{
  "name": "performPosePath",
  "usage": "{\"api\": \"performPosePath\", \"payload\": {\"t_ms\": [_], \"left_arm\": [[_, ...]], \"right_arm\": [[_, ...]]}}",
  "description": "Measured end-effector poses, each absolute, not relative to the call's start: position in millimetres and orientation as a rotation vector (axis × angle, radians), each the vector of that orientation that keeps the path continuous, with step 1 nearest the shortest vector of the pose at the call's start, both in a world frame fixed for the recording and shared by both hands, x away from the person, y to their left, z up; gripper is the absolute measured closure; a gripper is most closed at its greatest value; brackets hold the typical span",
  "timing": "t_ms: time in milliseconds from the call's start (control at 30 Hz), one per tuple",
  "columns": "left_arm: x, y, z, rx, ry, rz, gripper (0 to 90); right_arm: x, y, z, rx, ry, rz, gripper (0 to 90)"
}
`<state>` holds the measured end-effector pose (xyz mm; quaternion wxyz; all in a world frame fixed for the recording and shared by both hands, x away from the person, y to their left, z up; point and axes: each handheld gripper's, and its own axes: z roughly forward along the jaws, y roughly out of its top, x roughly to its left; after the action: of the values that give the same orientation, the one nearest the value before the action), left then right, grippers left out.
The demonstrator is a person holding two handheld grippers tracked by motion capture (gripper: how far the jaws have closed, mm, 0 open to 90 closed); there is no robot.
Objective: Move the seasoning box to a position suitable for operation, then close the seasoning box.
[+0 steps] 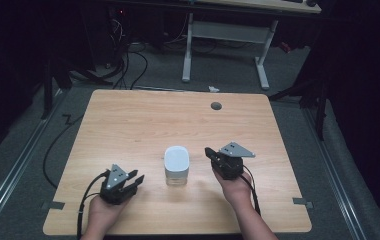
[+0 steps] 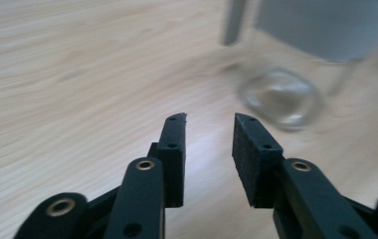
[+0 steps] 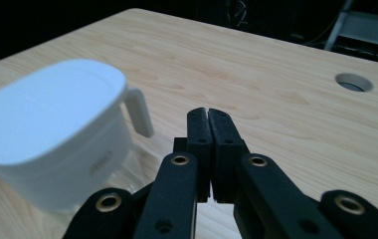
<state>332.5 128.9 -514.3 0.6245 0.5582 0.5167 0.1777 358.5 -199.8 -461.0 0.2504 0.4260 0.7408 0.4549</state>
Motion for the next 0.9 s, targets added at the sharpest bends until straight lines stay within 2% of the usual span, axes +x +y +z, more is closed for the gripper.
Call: {"api": "performPosePath", "payload": {"t_ms": [200,400,567,733,900], "left_arm": [[345.0,162.0,-514.5,1.187,1.265,0.460,58.2],[348.3,177.7,-518.9,1.174,1.300,0.489,56.8],[349.1,185.1,-521.3,1.170,1.321,0.510,56.1],[348.3,188.0,-525.1,1.171,1.348,0.517,55.6],[342.2,178.2,-530.6,1.216,1.339,0.539,55.0]], "right_arm": [[354.9,-226.7,-470.5,1.219,1.985,1.204,87.2],[349.4,-259.4,-487.0,1.306,1.930,1.177,85.9],[336.0,-291.2,-499.4,1.370,1.876,1.143,84.2],[298.0,-318.0,-509.6,1.392,1.769,1.145,81.7],[293.2,-324.3,-505.4,1.391,1.765,1.164,78.0]]}}
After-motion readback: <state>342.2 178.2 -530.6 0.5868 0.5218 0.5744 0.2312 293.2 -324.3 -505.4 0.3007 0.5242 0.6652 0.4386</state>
